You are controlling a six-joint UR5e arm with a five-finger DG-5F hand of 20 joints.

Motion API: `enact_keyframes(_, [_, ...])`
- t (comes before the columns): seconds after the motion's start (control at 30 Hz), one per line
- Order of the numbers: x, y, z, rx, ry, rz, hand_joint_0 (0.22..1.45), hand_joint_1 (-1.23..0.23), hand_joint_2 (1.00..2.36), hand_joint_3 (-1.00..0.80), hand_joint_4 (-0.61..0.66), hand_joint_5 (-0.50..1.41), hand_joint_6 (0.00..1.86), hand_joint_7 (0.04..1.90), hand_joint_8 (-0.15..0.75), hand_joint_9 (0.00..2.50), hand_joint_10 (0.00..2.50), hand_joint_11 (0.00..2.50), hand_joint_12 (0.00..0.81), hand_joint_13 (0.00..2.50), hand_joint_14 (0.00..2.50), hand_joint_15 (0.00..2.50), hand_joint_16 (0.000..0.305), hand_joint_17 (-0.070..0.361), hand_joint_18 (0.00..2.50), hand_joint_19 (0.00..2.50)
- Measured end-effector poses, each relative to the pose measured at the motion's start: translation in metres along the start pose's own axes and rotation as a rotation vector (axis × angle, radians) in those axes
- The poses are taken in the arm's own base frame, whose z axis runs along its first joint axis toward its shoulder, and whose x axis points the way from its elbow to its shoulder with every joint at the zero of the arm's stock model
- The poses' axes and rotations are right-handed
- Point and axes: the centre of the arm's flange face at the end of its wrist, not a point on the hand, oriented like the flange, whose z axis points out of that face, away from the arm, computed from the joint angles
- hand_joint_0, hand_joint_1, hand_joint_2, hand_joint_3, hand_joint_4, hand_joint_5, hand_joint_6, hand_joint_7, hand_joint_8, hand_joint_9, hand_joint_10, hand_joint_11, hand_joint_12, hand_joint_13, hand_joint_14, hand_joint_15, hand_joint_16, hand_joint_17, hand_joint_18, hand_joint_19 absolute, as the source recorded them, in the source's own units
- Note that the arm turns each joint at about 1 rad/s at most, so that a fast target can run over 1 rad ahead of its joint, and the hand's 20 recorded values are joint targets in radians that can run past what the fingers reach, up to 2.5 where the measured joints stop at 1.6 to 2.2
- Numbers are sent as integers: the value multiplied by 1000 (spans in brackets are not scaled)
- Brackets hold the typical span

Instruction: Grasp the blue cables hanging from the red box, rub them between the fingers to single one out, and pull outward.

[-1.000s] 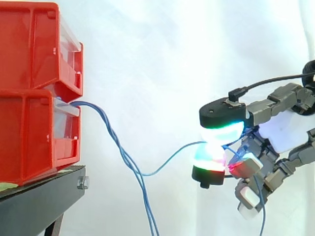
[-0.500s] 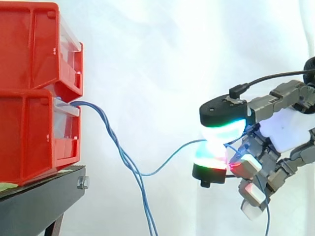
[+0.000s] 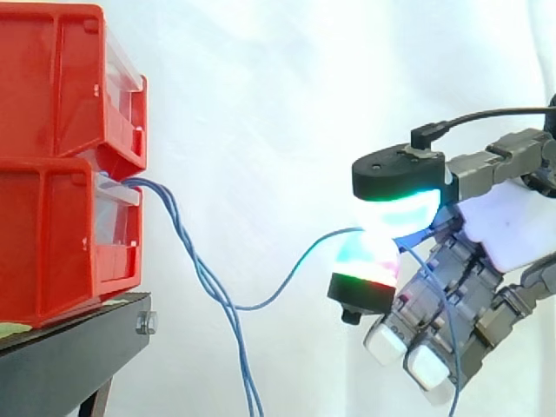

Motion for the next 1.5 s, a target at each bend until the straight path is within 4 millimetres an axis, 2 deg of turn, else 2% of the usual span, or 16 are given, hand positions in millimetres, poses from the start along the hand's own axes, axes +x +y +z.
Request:
enact_keyframes(0.7, [18, -54, 25, -113, 50, 54, 585, -844, 1044, 17, -42, -77, 888, 1157, 274, 835, 8, 263, 396, 744, 15, 391, 56, 125, 568, 252])
enact_keyframes(0.93, [22, -71, 36, -202, 62, 80, 581, -842, 1050, 16, -29, -77, 889, 1149, 277, 880, 9, 322, 397, 732, 15, 428, 56, 126, 550, 266])
enact_keyframes(1.17, [27, -76, 44, -308, 73, 109, 575, -838, 1060, 8, -21, -77, 889, 1145, 280, 911, 10, 362, 400, 741, 15, 434, 56, 126, 552, 281])
enact_keyframes(1.5, [30, -78, 45, -331, 75, 110, 578, -834, 1043, 7, 3, -78, 891, 1116, 281, 956, 11, 419, 402, 754, 16, 455, 56, 126, 558, 291])
